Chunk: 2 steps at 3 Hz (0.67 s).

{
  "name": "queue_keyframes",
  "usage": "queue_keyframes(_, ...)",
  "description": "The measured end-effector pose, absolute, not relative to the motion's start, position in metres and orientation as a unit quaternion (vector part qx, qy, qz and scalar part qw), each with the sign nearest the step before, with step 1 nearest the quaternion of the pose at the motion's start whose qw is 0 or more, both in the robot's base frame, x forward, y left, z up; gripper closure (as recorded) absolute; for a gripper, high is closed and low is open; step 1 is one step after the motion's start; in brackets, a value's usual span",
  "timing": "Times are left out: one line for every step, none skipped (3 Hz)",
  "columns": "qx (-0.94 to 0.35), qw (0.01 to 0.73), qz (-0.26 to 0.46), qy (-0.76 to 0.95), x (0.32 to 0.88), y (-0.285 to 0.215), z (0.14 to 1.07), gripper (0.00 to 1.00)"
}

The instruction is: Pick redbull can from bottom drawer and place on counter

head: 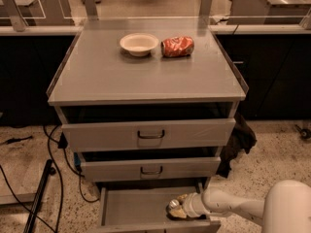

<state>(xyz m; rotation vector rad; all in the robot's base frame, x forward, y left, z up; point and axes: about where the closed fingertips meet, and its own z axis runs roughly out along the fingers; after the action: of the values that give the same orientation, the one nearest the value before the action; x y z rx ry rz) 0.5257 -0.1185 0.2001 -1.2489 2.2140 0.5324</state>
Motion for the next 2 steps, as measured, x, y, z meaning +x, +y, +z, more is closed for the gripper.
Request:
queue_keyframes(-0.463,0.269,0.197,0.821,0.5255,-0.1177,0.1992,0.78)
queue_keyframes(-0.463,0.269,0.197,0.821,0.5255,-0.1177,0.1992,0.99)
